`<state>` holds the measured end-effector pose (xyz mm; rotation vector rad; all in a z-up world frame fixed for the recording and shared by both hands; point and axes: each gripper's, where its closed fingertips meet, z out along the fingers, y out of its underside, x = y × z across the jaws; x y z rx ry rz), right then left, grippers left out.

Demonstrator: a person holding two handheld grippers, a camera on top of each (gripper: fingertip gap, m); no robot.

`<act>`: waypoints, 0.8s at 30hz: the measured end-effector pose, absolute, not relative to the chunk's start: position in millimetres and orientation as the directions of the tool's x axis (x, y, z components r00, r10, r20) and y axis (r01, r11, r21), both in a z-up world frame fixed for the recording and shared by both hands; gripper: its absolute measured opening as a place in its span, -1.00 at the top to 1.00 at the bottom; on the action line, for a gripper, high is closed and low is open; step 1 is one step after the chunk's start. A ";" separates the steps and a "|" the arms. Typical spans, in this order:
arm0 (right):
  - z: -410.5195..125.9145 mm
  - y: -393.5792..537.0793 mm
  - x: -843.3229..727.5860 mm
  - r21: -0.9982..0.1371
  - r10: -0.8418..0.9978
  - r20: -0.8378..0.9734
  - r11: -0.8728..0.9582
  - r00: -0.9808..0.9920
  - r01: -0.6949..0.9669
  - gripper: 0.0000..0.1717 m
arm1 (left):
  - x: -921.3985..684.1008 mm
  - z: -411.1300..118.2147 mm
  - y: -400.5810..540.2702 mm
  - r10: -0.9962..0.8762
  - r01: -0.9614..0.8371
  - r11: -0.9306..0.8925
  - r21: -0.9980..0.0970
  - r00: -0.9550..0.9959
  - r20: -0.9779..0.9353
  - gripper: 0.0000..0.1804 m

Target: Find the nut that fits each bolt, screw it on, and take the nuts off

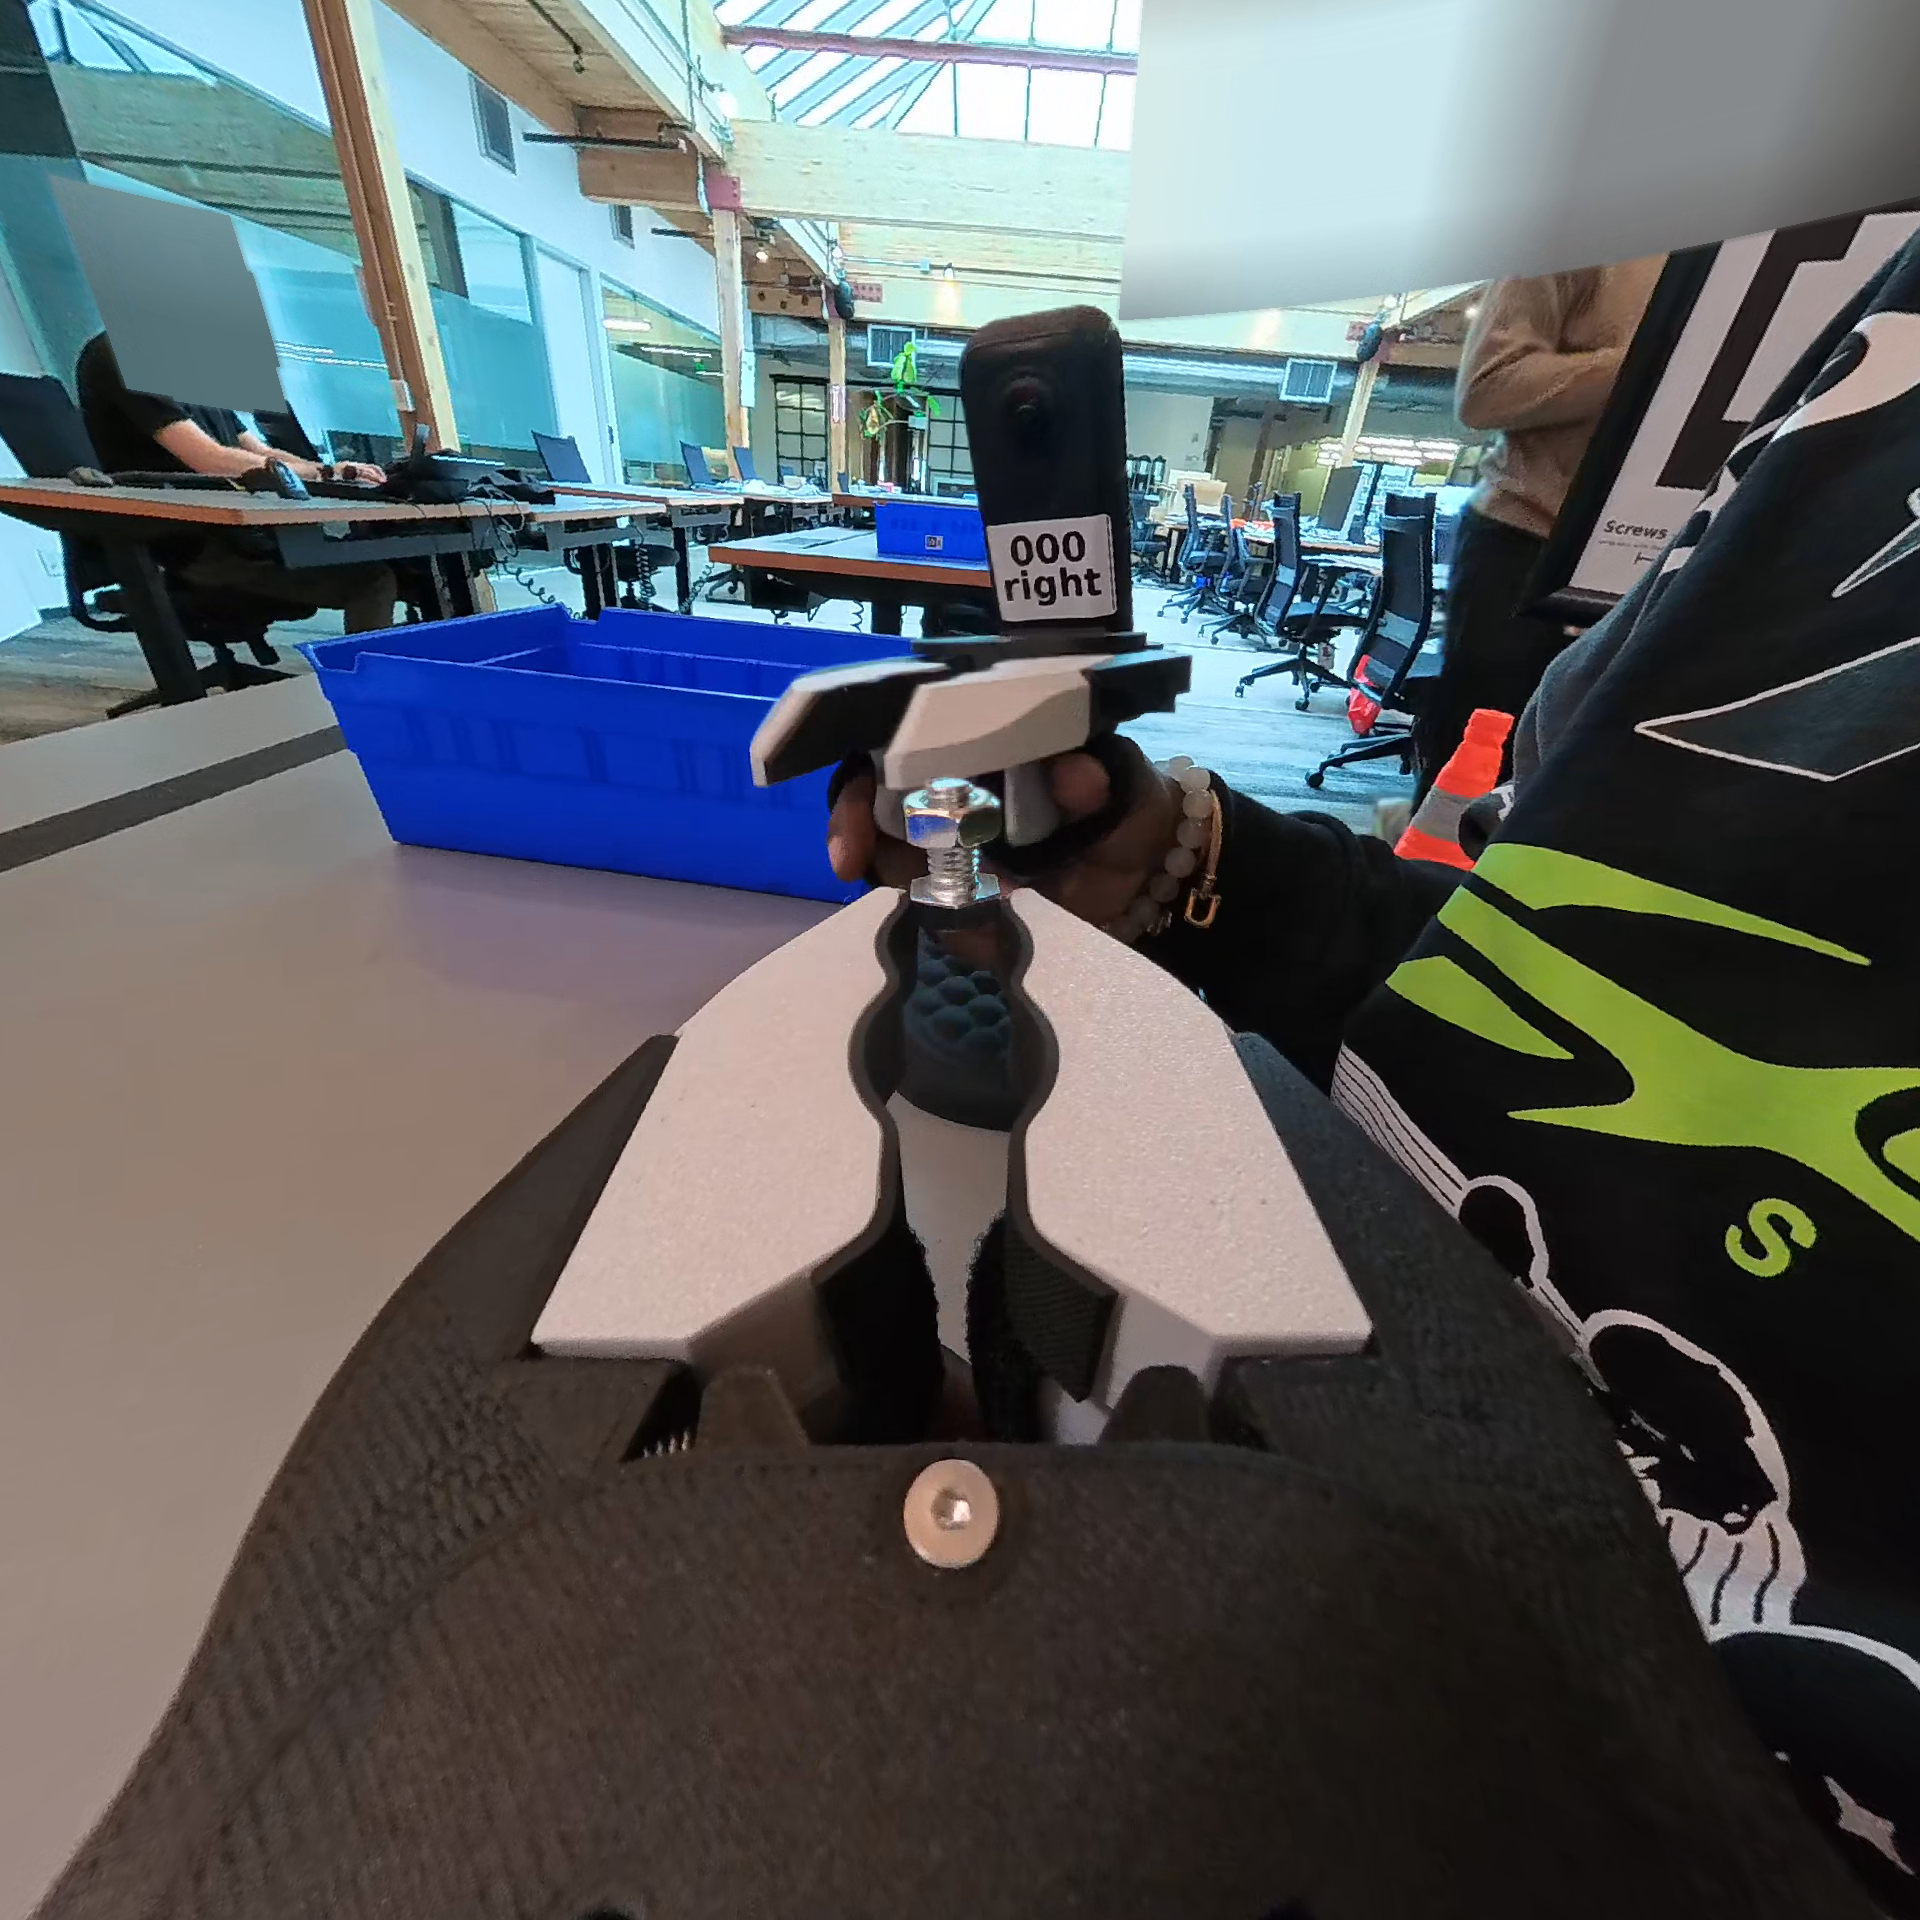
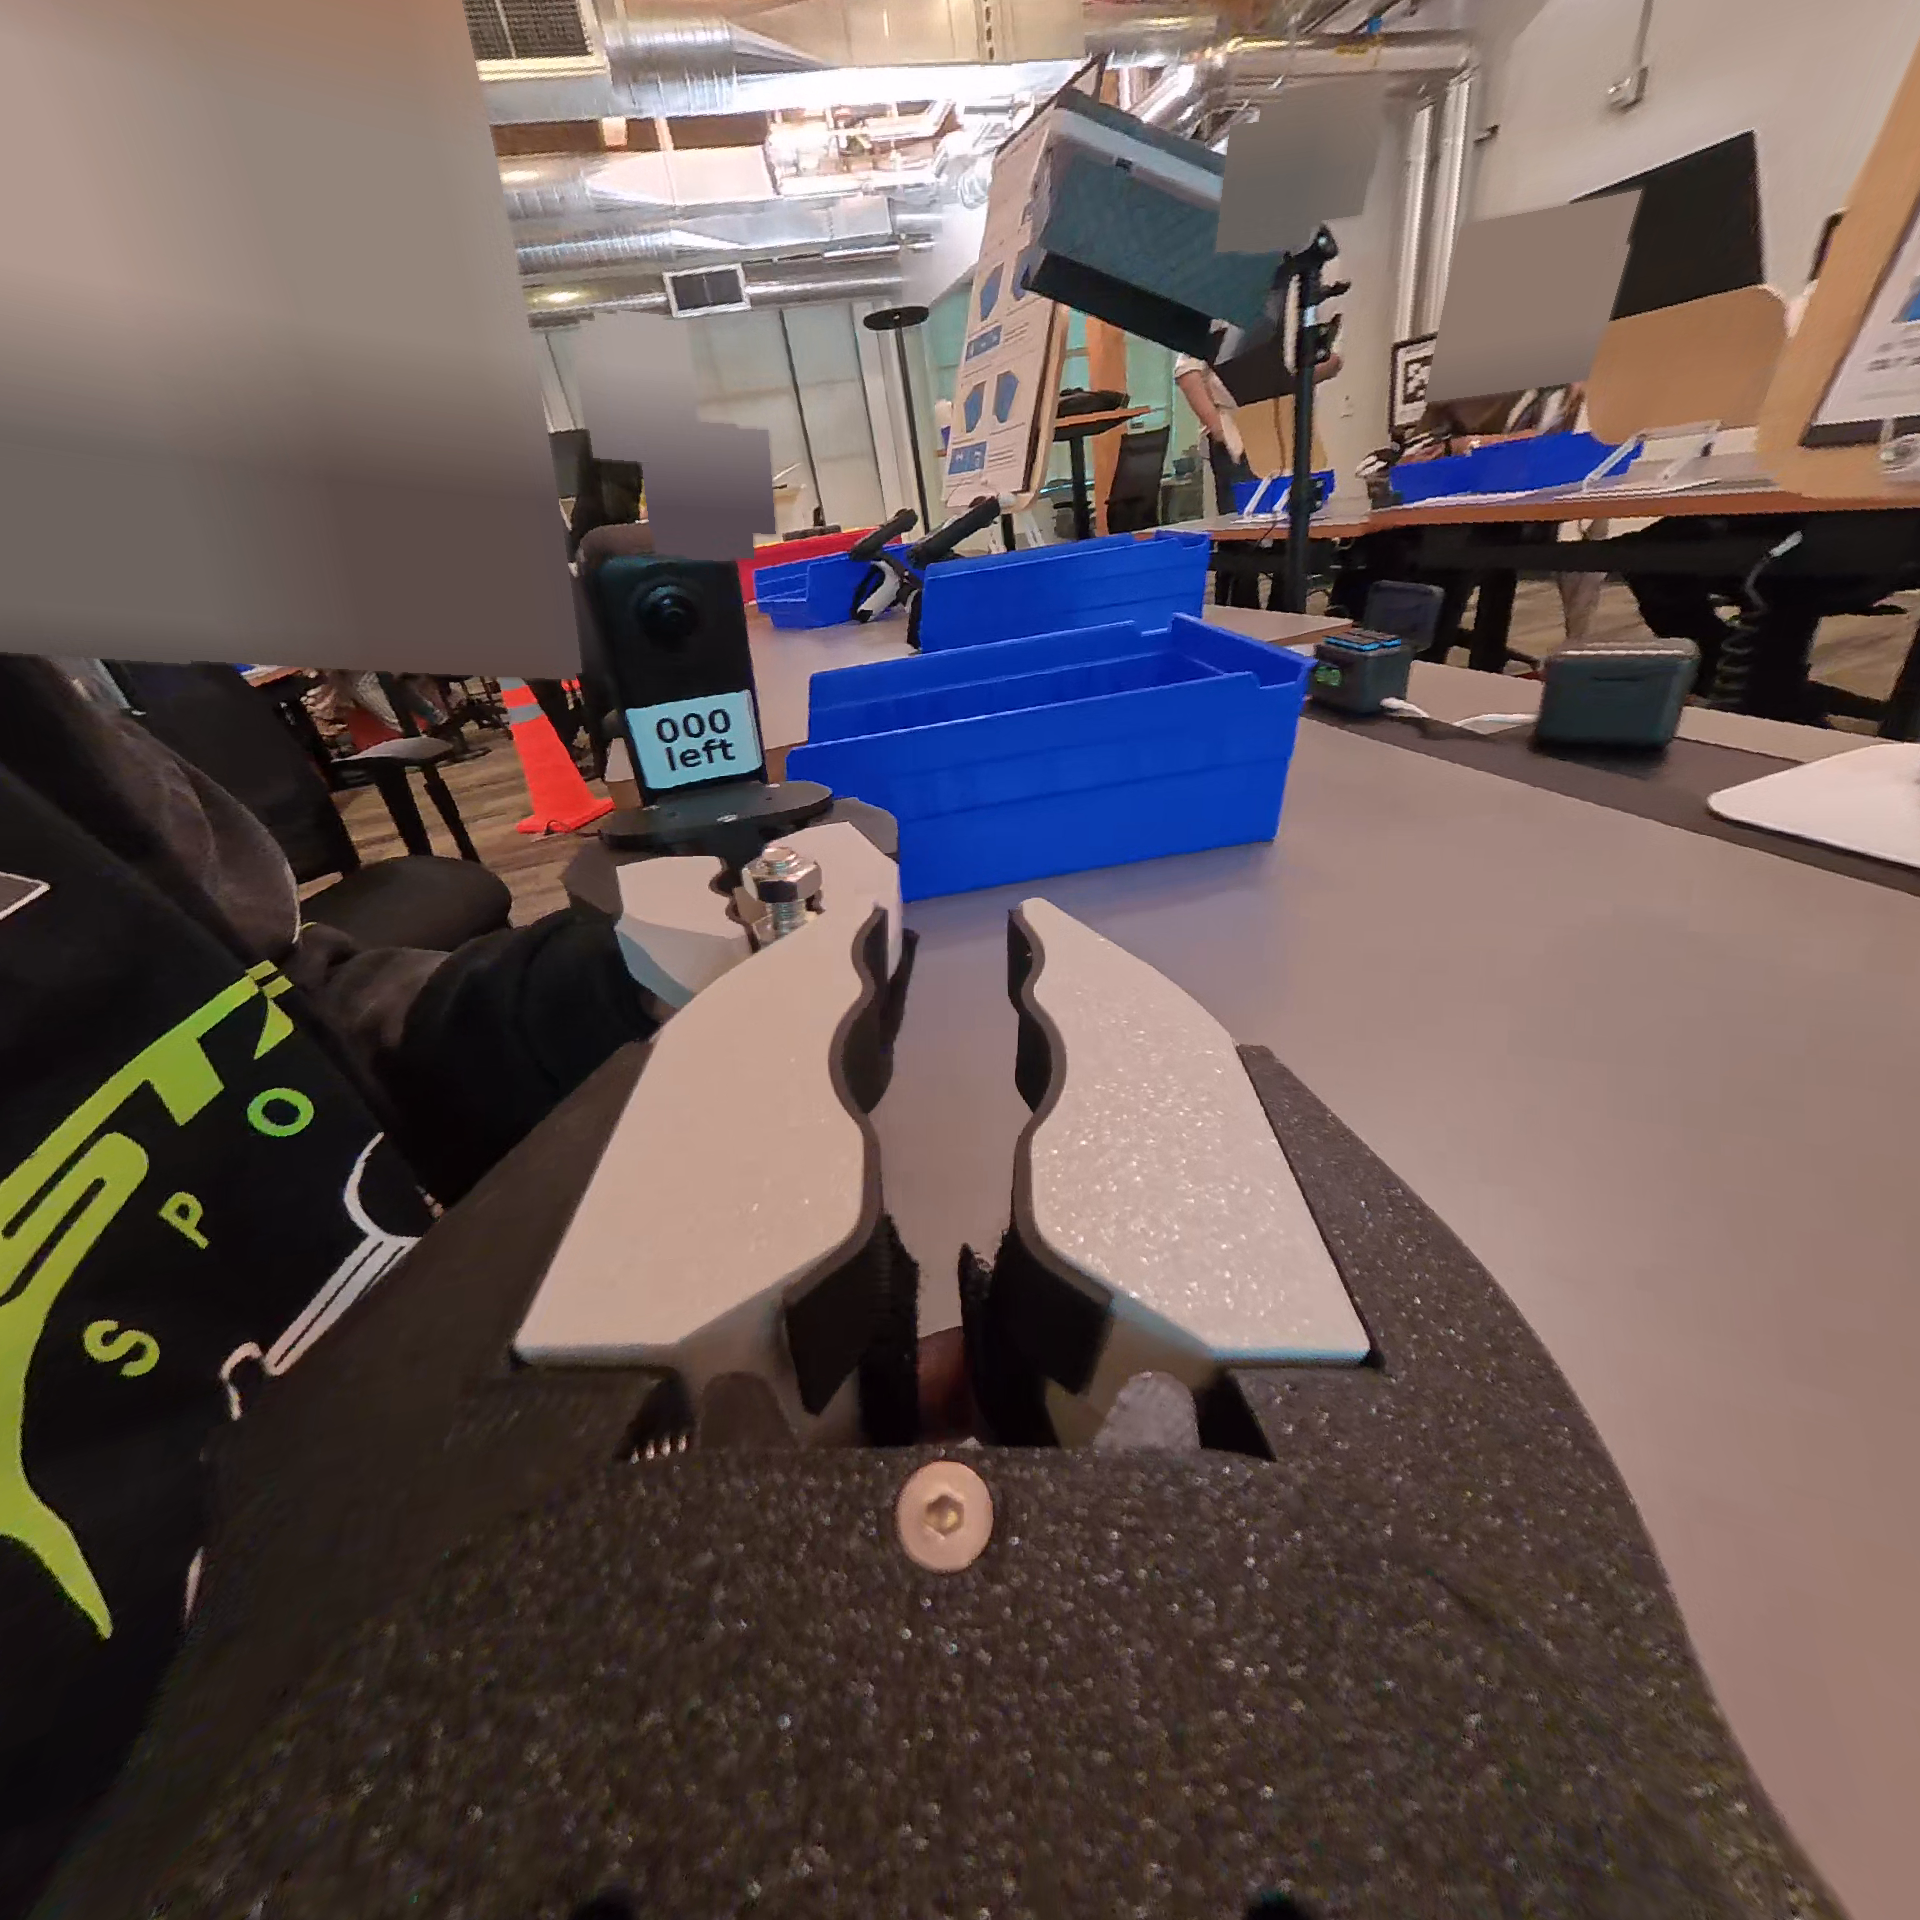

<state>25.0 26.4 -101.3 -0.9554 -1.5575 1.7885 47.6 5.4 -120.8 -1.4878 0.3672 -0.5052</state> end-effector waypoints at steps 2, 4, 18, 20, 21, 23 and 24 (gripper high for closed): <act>-101.1 17.4 25.8 -0.987 0.777 -0.143 -0.154 -0.612 0.035 0.69 | 46.9 -120.9 5.6 -0.529 0.096 0.011 -0.995 0.845 0.075 0.84; -98.3 7.7 27.5 -0.986 0.747 -0.145 -0.165 -0.649 0.030 0.64 | 46.3 -121.1 5.9 -0.526 0.097 0.010 -0.995 0.847 0.078 0.84; -104.4 -19.4 8.2 -0.984 0.731 -0.171 -0.155 -0.660 0.083 0.50 | 52.1 -124.3 5.4 -0.542 0.064 0.001 -0.998 0.839 0.053 0.84; -103.3 -15.0 12.0 -0.985 0.733 -0.167 -0.153 -0.660 0.079 0.47 | 51.3 -122.9 4.9 -0.543 0.073 0.006 -0.997 0.838 0.058 0.84; -102.7 -11.0 13.8 -0.986 0.738 -0.162 -0.151 -0.655 0.074 0.48 | 50.4 -122.0 4.6 -0.541 0.078 0.010 -0.997 0.839 0.061 0.84; -101.0 -2.8 19.7 -0.986 0.741 -0.155 -0.153 -0.653 0.061 0.49 | 48.2 -120.4 4.3 -0.535 0.091 0.016 -0.996 0.842 0.068 0.84; -100.1 2.8 22.1 -0.986 0.748 -0.157 -0.160 -0.645 0.055 0.55 | 47.1 -119.4 3.9 -0.534 0.097 0.021 -0.995 0.843 0.071 0.84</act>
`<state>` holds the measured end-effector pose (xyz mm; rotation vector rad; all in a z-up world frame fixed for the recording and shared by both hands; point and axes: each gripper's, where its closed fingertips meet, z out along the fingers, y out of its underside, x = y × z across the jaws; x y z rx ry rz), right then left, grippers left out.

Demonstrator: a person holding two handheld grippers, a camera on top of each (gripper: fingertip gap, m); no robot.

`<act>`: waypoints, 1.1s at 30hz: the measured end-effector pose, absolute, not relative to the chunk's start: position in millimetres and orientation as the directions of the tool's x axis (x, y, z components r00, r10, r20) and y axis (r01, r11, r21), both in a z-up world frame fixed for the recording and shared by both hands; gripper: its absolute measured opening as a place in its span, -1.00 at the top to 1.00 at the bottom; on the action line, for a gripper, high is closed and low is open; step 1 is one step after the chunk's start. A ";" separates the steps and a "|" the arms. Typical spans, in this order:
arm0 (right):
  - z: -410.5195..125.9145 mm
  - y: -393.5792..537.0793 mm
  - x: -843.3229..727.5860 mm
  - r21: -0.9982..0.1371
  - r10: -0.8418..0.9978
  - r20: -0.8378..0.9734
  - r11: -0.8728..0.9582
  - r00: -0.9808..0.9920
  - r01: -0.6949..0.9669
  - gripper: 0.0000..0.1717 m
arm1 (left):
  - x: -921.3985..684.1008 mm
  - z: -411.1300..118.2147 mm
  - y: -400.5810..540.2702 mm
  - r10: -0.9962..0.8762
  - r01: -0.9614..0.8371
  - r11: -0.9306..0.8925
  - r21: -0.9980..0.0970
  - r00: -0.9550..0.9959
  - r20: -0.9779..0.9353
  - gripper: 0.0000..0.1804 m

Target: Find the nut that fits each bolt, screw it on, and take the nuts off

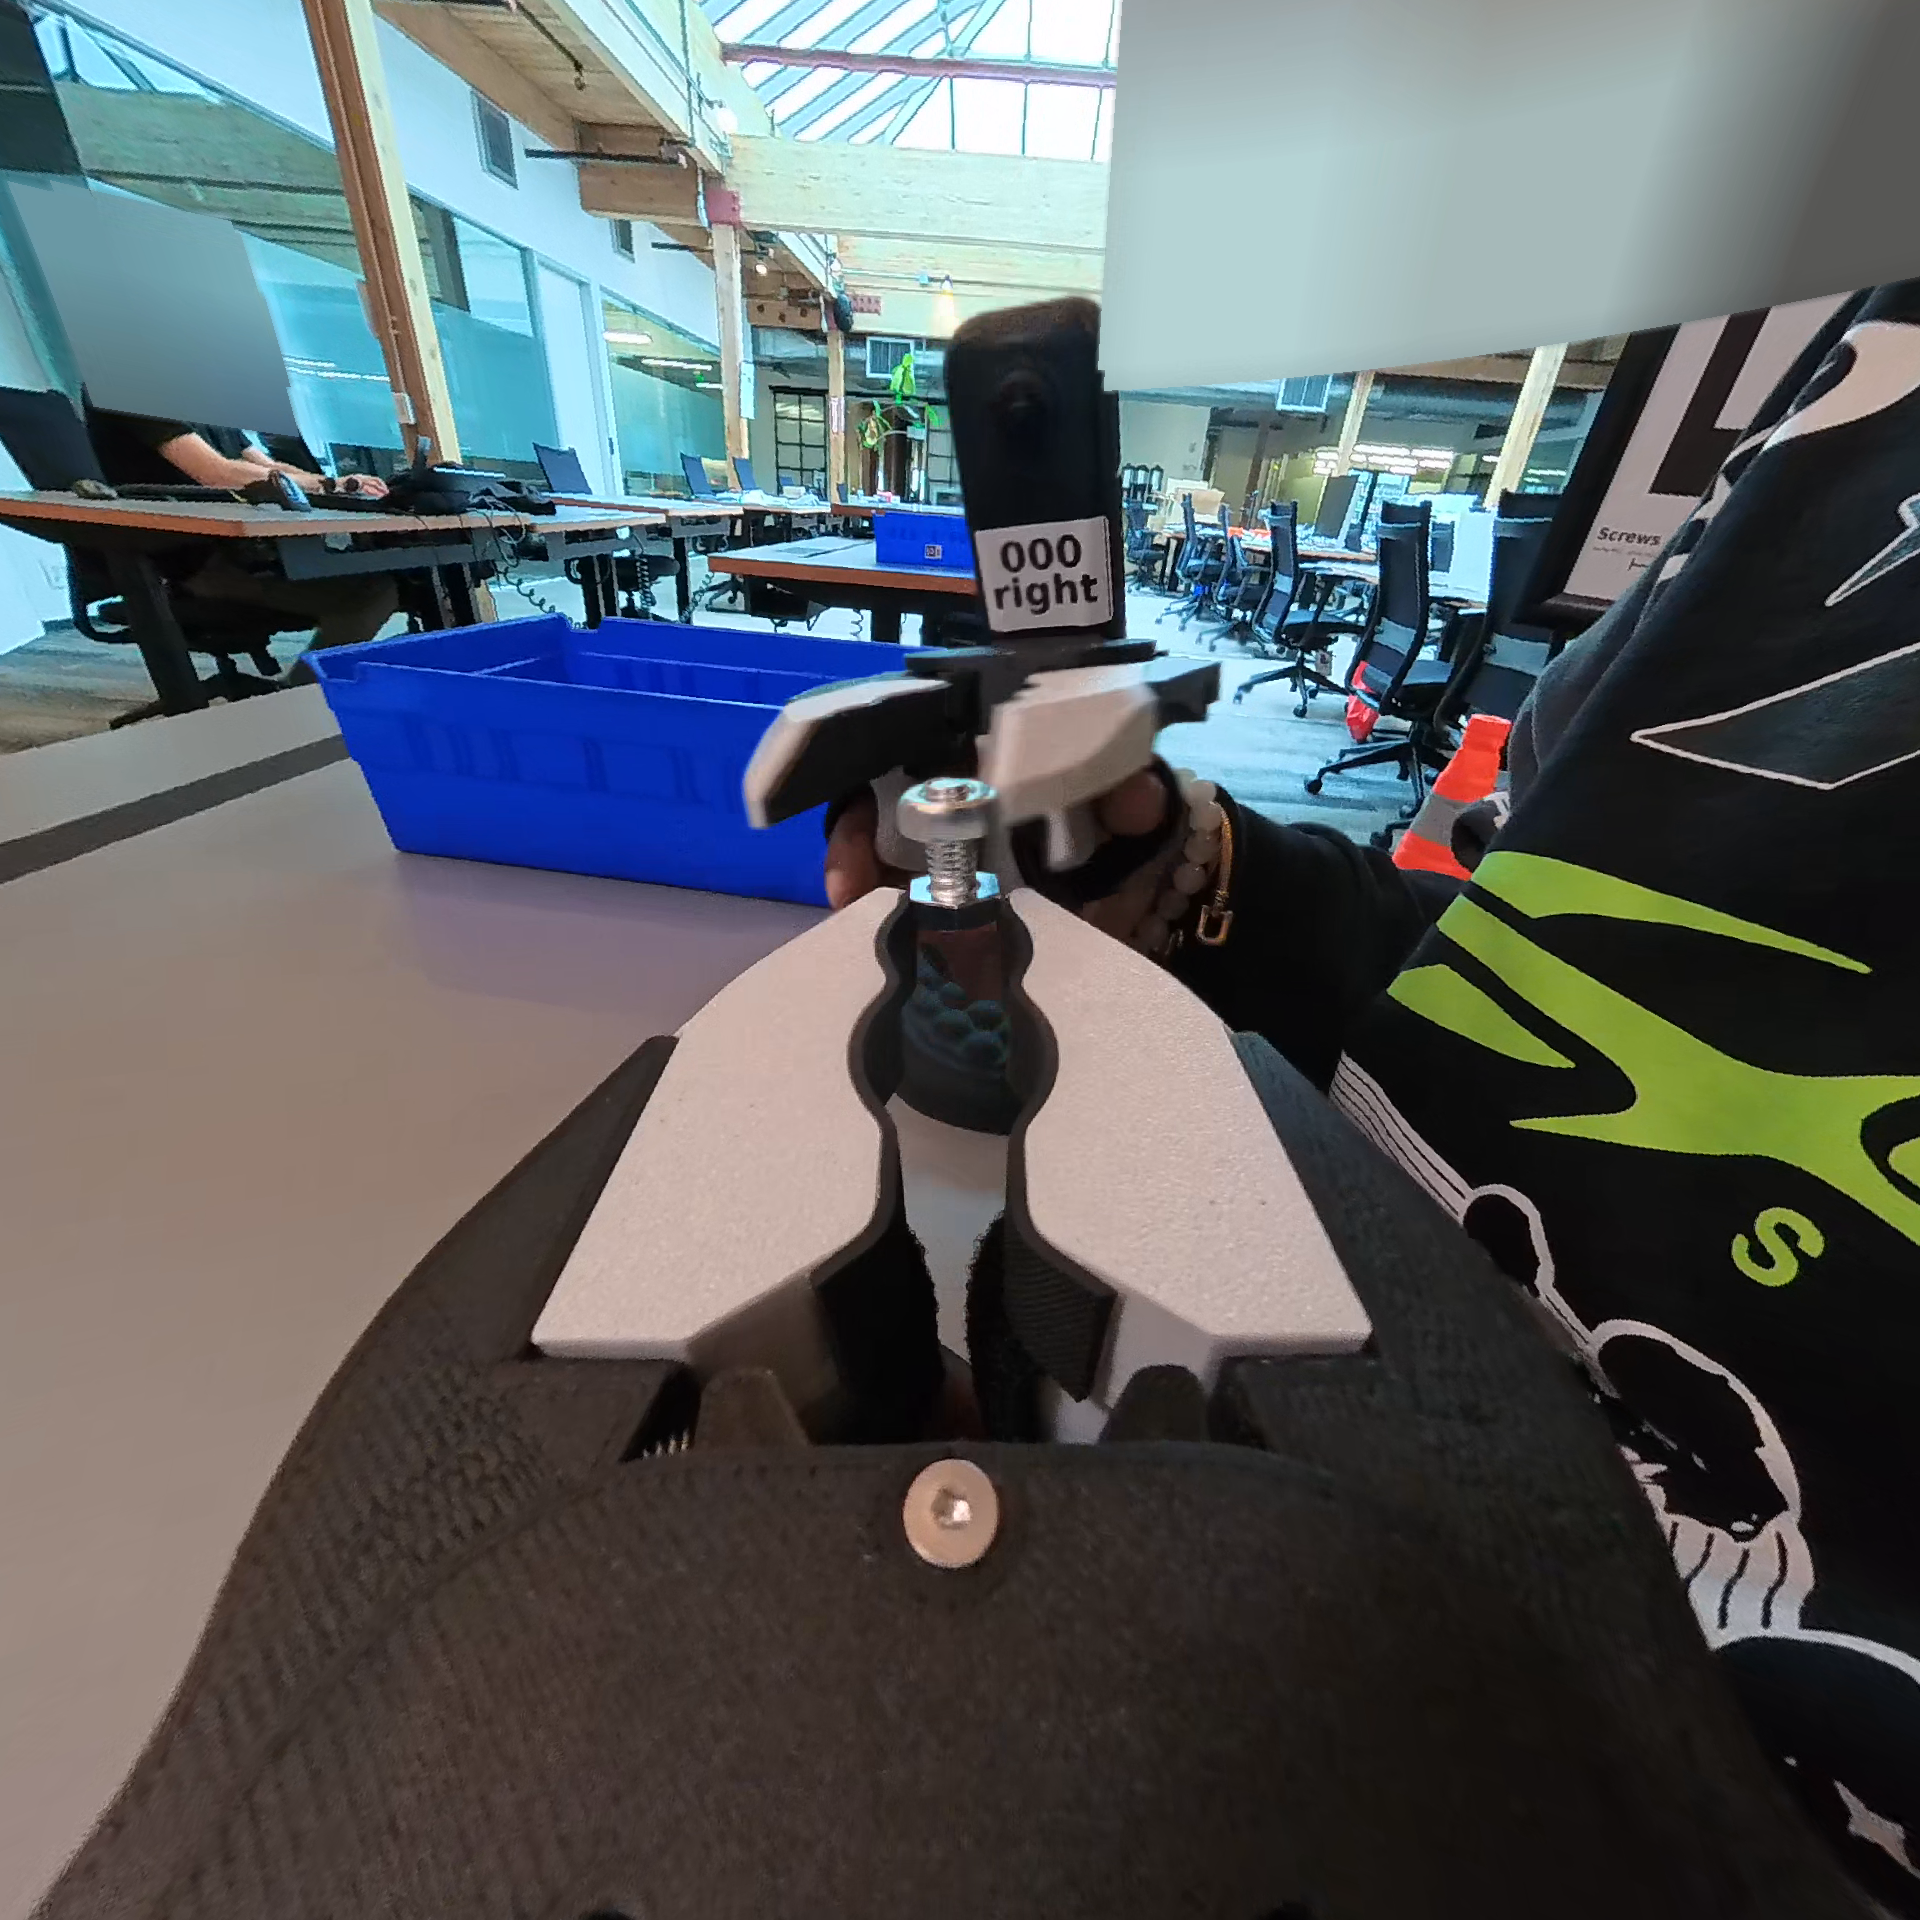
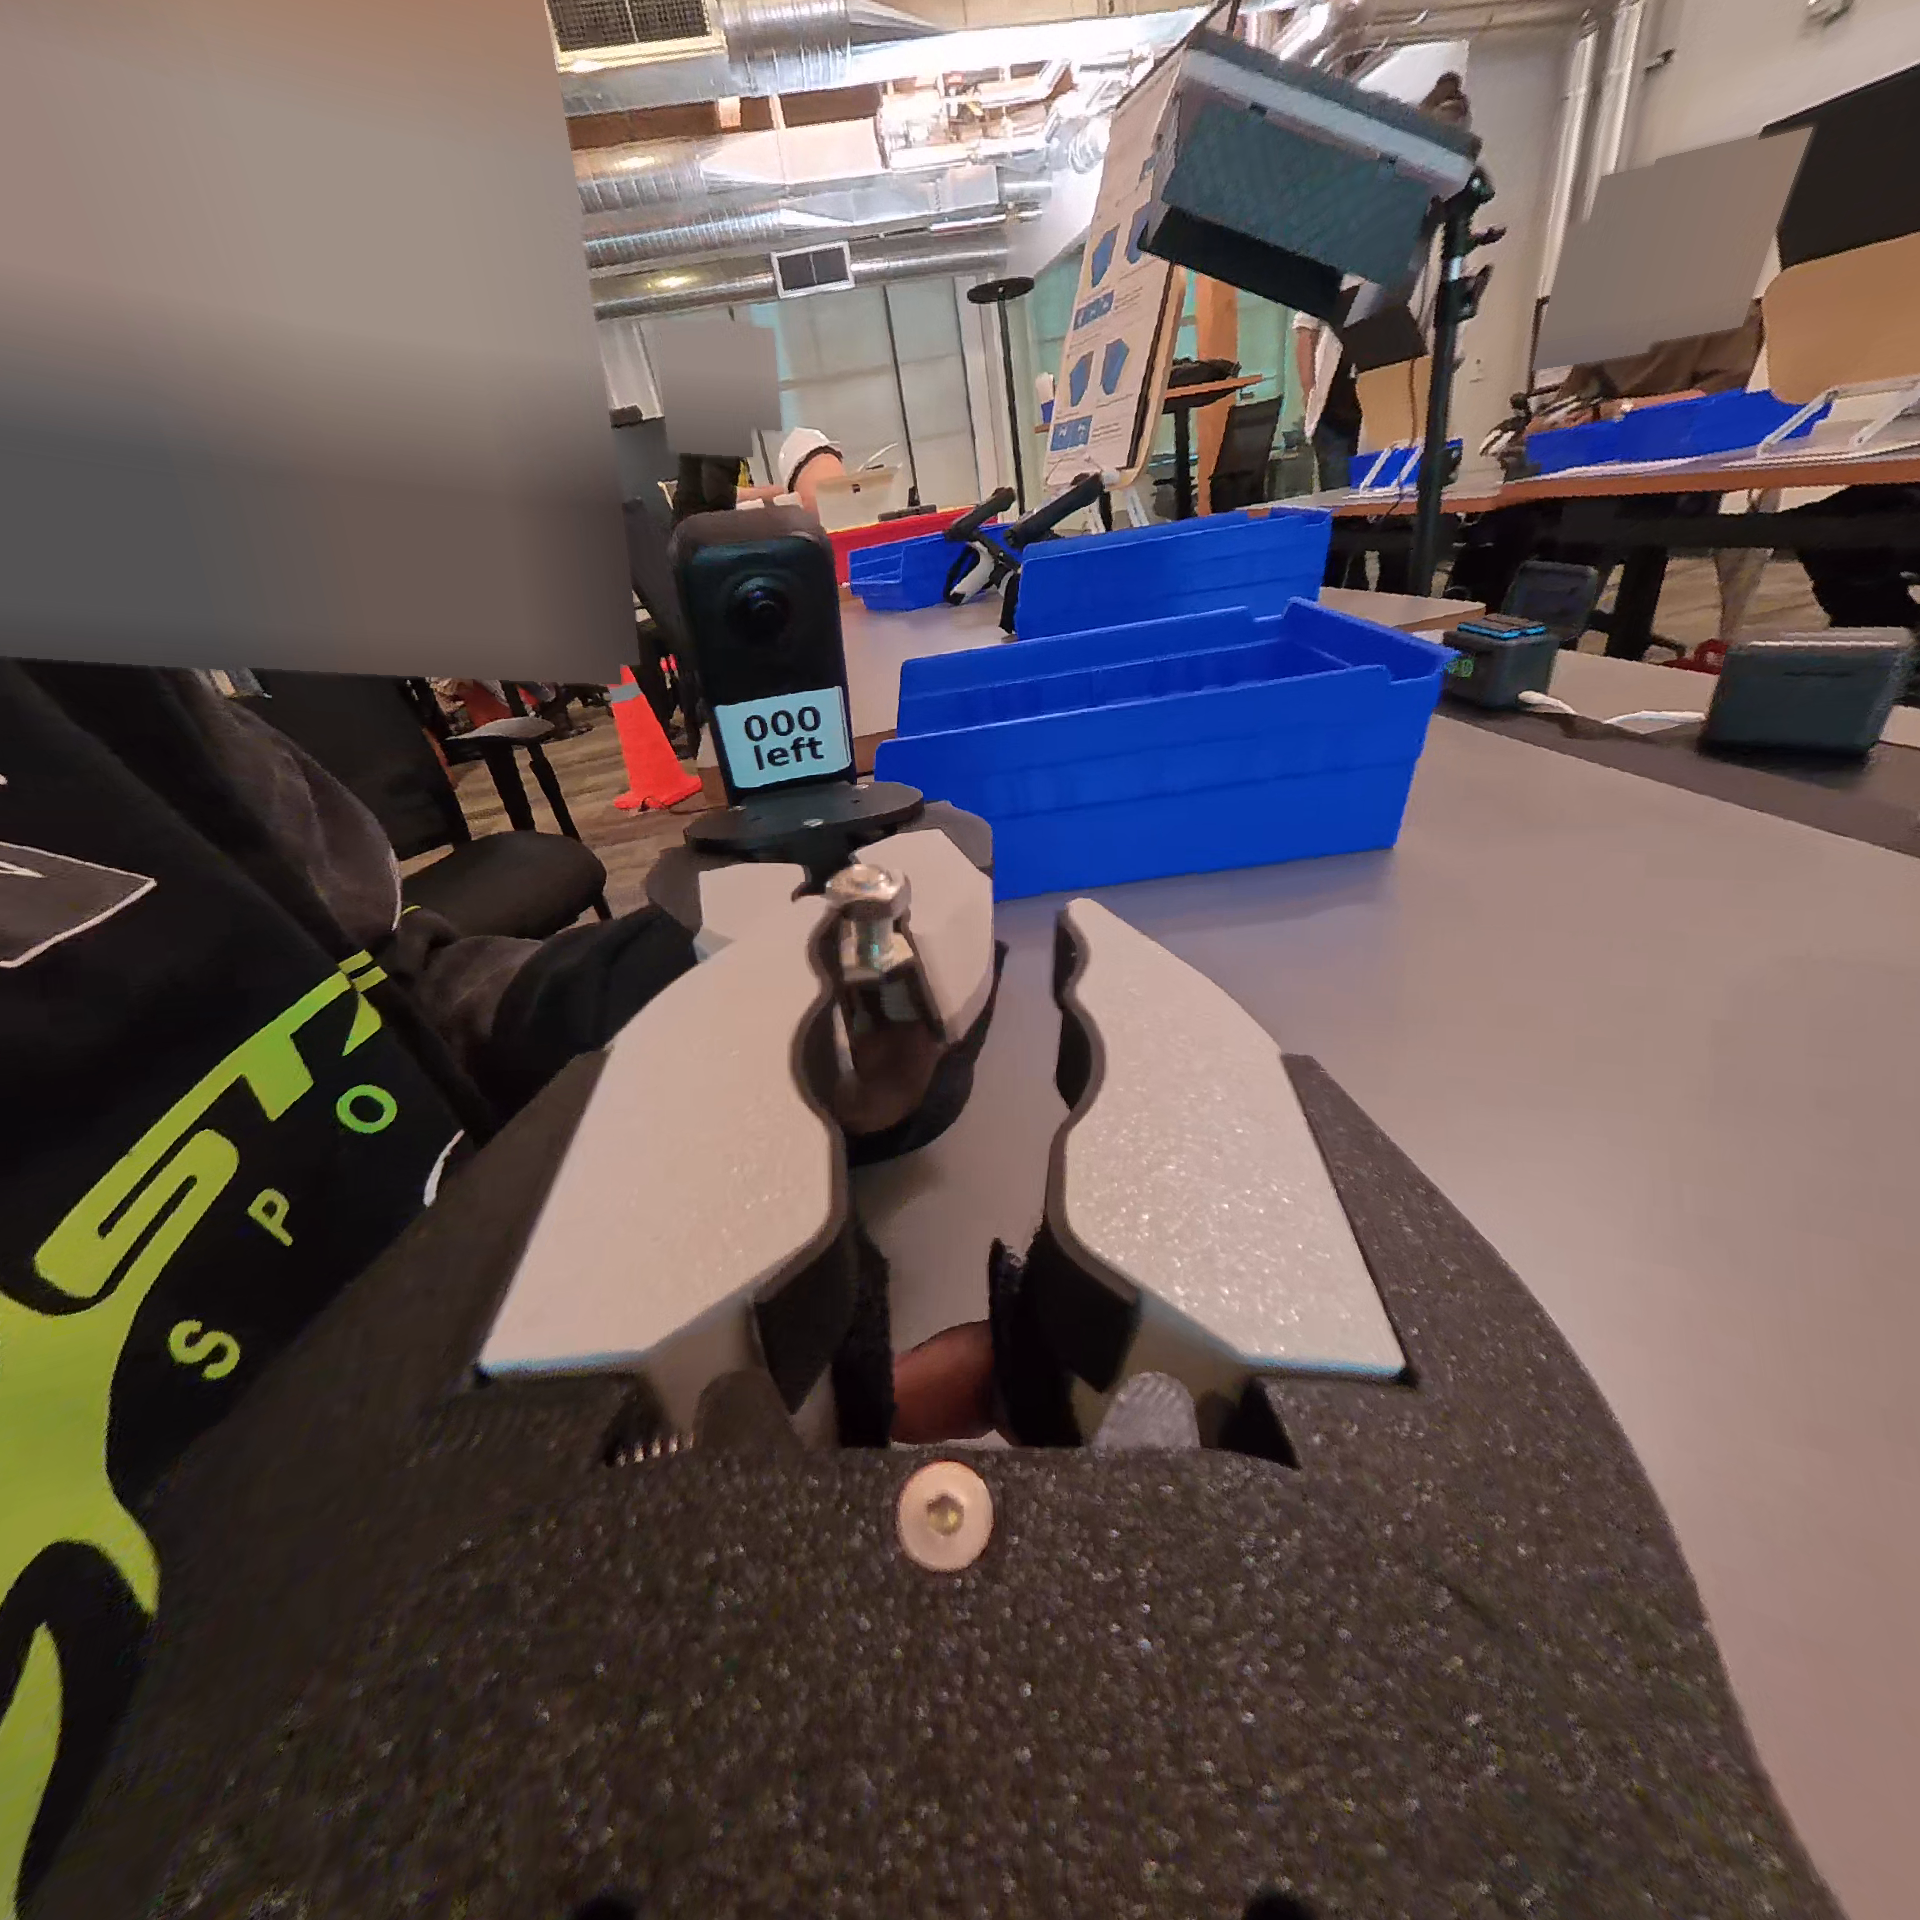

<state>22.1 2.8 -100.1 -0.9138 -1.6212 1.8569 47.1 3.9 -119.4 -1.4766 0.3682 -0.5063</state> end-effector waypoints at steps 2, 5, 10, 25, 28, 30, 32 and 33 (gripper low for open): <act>-98.4 25.3 21.1 -0.981 0.805 -0.174 -0.191 -0.567 0.029 0.83 | 48.7 -117.2 2.1 -0.547 0.105 0.031 -0.994 0.834 0.071 0.84; -96.1 38.4 27.8 -0.977 0.811 -0.185 -0.213 -0.554 0.015 0.90 | 48.9 -119.2 3.1 -0.542 0.094 0.023 -0.995 0.838 0.066 0.84; -95.2 29.4 29.2 -0.980 0.794 -0.171 -0.200 -0.583 0.014 0.75 | 48.8 -120.2 3.6 -0.539 0.088 0.020 -0.996 0.840 0.064 0.84; -99.1 -28.2 11.5 -0.983 0.694 -0.171 -0.168 -0.699 0.073 0.51 | 51.6 -124.0 4.9 -0.536 0.055 0.008 -0.998 0.843 0.042 0.84; -101.3 -27.9 9.7 -0.984 0.704 -0.171 -0.162 -0.690 0.078 0.52 | 52.7 -124.1 4.6 -0.541 0.051 0.008 -0.999 0.840 0.038 0.84; -102.1 -24.6 8.8 -0.983 0.714 -0.174 -0.163 -0.678 0.082 0.54 | 53.4 -123.6 4.1 -0.545 0.053 0.011 -0.999 0.837 0.039 0.84; -101.8 -21.4 10.8 -0.984 0.714 -0.171 -0.159 -0.679 0.082 0.51 | 52.6 -123.1 4.0 -0.545 0.061 0.010 -0.998 0.837 0.045 0.84; -101.6 -19.6 12.4 -0.985 0.714 -0.168 -0.156 -0.679 0.079 0.50 | 52.3 -122.6 3.8 -0.547 0.065 0.012 -0.998 0.836 0.048 0.84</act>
